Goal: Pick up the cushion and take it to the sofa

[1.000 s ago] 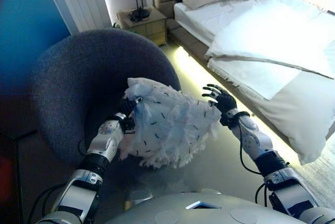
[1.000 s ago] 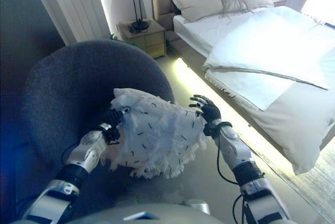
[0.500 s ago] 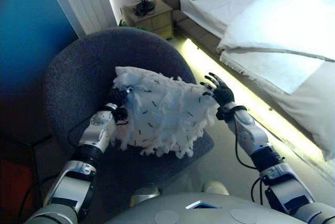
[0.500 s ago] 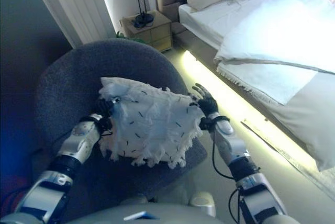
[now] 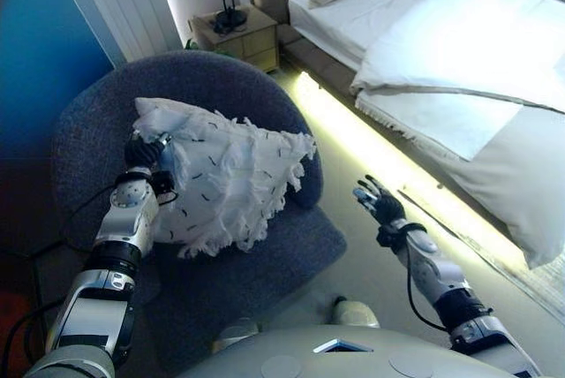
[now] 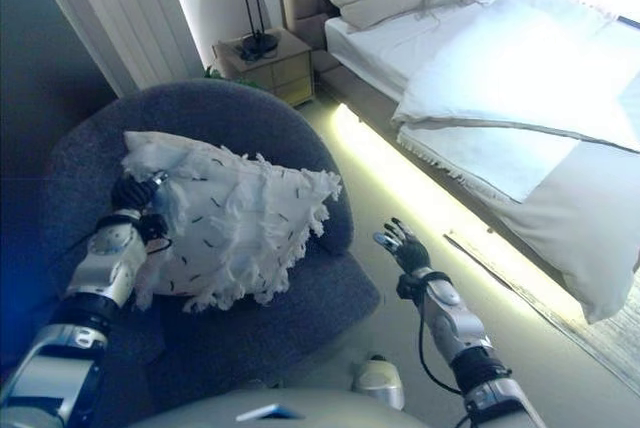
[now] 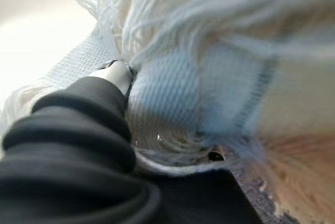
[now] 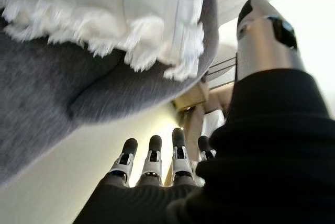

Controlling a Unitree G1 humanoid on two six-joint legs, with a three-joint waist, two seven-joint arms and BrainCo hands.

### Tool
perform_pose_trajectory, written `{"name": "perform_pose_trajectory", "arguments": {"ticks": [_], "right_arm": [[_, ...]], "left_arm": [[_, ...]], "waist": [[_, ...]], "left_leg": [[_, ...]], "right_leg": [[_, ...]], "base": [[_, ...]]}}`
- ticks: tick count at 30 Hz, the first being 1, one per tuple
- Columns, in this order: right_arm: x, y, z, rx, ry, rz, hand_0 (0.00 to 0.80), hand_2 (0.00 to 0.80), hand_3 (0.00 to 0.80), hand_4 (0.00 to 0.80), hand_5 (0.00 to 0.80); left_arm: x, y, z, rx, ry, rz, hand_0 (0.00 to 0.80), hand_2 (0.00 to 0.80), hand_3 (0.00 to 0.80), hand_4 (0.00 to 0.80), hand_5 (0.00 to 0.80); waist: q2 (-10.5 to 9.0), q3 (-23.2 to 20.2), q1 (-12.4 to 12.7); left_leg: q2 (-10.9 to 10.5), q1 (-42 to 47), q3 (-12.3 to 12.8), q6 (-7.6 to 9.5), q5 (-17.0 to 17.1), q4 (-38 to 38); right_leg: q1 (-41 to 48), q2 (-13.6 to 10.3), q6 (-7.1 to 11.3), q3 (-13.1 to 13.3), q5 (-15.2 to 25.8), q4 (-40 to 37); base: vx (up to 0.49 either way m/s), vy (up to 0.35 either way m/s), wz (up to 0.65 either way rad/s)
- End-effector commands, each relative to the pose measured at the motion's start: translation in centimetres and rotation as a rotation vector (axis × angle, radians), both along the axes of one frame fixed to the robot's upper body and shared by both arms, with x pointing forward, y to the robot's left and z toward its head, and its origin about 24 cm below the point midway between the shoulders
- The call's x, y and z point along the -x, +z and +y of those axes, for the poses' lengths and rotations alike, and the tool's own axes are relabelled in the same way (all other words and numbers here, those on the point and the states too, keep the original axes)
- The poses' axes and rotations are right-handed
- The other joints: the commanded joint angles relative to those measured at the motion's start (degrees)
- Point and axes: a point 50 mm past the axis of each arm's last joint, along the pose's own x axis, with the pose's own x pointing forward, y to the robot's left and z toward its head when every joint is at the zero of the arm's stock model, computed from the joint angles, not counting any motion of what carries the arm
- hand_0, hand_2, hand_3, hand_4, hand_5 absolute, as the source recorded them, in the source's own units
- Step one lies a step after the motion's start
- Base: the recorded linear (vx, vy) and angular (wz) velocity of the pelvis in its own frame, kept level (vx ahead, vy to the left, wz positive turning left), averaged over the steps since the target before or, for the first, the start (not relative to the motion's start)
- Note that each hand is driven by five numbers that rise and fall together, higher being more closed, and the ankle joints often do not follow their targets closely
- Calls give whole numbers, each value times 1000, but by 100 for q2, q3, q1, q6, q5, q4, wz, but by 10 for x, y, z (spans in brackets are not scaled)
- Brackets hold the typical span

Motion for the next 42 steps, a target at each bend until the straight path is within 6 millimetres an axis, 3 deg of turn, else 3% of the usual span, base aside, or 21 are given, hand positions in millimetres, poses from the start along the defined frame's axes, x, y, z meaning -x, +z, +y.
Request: {"name": "perform_pose_trajectory", "arguments": {"ticks": [1, 8, 16, 17, 18, 21, 29, 33, 37, 42], "right_arm": [[1, 5, 11, -41, 74, -42, 0, 0, 0, 0, 0], [9, 8, -2, -33, 95, -28, 0, 0, 0, 0, 0], [-1, 27, -3, -6, 143, -108, 0, 0, 0, 0, 0], [-9, 34, -3, -6, 147, -148, 0, 0, 0, 0, 0], [-16, 41, -2, -4, 149, -183, 0, 0, 0, 0, 0], [-33, 57, 0, 7, 160, -257, 0, 0, 0, 0, 0], [-18, 49, -6, 3, 179, -232, 0, 0, 0, 0, 0], [-10, 42, -5, -2, 171, -191, 0, 0, 0, 0, 0], [1, 32, -4, -16, 166, -131, 0, 0, 0, 0, 0], [12, 23, 0, -15, 177, -71, 0, 0, 0, 0, 0]], "left_arm": [[-24, 57, 25, -78, 141, -223, 800, 800, 800, 800, 800], [-14, 50, 47, -166, 268, -142, 800, 800, 800, 800, 800], [-8, 43, 66, -65, 402, -107, 800, 800, 800, 800, 800], [-16, 52, 65, -58, 389, -134, 552, 552, 552, 552, 552], [-23, 61, 61, -57, 385, -160, 0, 0, 0, 0, 0], [-37, 87, 58, -56, 407, -232, 0, 0, 0, 0, 0], [-34, 114, 73, -101, 425, -287, 0, 0, 0, 0, 0], [-28, 111, 77, -134, 442, -270, 0, 0, 0, 0, 0], [-9, 95, 92, -250, 511, -150, 0, 0, 0, 0, 0], [13, 85, 110, -258, 581, -115, 0, 0, 0, 0, 0]], "waist": [[30, -465, -240], [24, -286, -390], [33, 111, -506], [15, 271, -508], [6, 413, -505], [-11, 791, -522], [-25, 805, -522], [-3, 675, -465], [29, 467, -412], [60, 243, -344]], "left_leg": [[-177, 131, 81, 69, -697, 173], [-127, -159, 206, 37, -706, 334], [-112, -793, 196, 33, -754, 673], [-94, -1009, 172, 19, -751, 786], [-74, -1176, 173, 4, -736, 855], [-54, -1492, 143, -32, -665, 988], [-75, -1341, 125, -23, -757, 1084], [-90, -1129, 123, -19, -829, 1093], [-102, -798, 158, -2, -919, 1086], [-113, -437, 225, 18, -992, 1068]], "right_leg": [[1, -264, 328, 57, 209, -36], [-171, -219, 361, 196, 83, -123], [-664, -228, 342, 444, 28, -89], [-854, -229, 315, 491, 40, -43], [-998, -223, 288, 524, 55, -17], [-1261, -182, 238, 623, 105, 28], [-945, -258, 300, 567, 45, -84], [-685, -335, 351, 442, 18, -130], [-355, -385, 394, 317, -23, -180], [-16, -419, 426, 183, -69, -223]], "base": [[124, -26, -32], [37, 6, -11], [-49, 59, -10], [-352, 65, -17], [-379, 70, -13], [-206, 68, -2], [81, 26, -2], [157, 16, 13], [205, 32, 13], [176, 29, 7]]}}
